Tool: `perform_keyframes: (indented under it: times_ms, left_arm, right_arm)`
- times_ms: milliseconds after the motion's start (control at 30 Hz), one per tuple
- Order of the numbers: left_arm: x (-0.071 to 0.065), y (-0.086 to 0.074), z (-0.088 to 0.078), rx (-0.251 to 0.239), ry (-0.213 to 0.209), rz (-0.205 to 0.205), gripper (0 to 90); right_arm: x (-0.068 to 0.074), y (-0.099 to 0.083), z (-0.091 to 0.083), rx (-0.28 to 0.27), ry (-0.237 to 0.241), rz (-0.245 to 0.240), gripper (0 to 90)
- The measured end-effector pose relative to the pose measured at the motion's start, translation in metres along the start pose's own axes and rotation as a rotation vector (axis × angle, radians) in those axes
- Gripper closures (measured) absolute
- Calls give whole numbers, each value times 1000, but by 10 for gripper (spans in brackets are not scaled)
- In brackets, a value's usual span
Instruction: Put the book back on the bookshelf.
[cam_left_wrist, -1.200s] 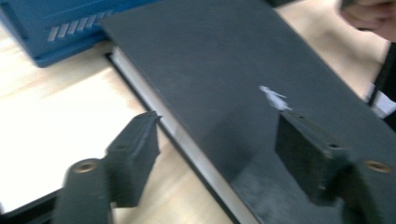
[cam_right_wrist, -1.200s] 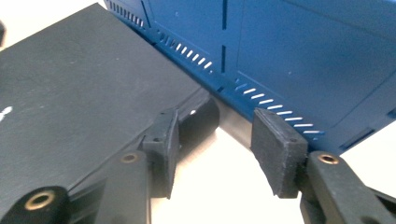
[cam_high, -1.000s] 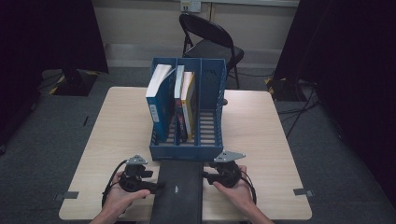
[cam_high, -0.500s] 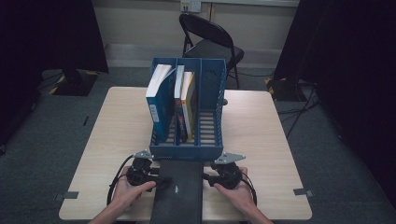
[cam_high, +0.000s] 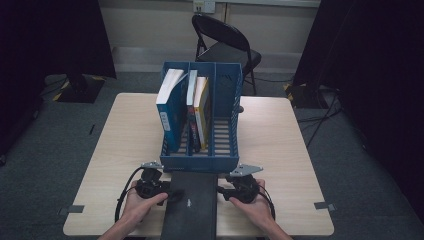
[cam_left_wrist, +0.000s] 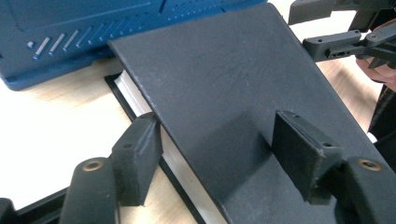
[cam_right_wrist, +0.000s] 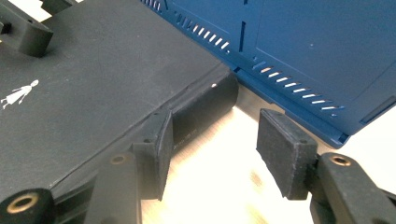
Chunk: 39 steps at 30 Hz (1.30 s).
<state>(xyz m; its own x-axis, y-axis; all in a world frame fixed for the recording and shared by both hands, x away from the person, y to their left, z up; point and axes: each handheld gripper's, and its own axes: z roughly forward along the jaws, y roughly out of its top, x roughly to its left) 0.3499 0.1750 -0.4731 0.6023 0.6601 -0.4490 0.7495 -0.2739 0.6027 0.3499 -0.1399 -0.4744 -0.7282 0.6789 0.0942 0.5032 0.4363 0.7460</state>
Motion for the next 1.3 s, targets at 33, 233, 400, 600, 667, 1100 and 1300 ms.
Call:
perform_keyframes:
  times_ms: [33, 233, 400, 600, 667, 1100, 1300]
  left_arm:
    - [0, 0, -1, -2, 0, 7, 343]
    - [1, -1, -7, -46, -41, -25, 335]
    - [2, -1, -13, -71, -88, -69, 345]
    - [3, -8, -16, -65, -124, -95, 344]
    - [4, -11, -16, -67, -137, -115, 349]
    - [0, -13, -25, -109, -204, -213, 365]
    - [2, -13, -21, -102, -199, -232, 349]
  right_arm:
    - [0, 0, 0, 0, 1, -1, 459]
    - [0, 0, 0, 2, -3, -3, 458]
    - [0, 0, -1, 2, -5, -3, 458]
    - [1, 0, -1, 0, -11, -12, 457]
    - [1, 0, -1, 0, -11, -12, 458]
    - [5, 0, -5, -24, -5, -27, 458]
    - [4, 0, -5, -22, -1, -25, 456]
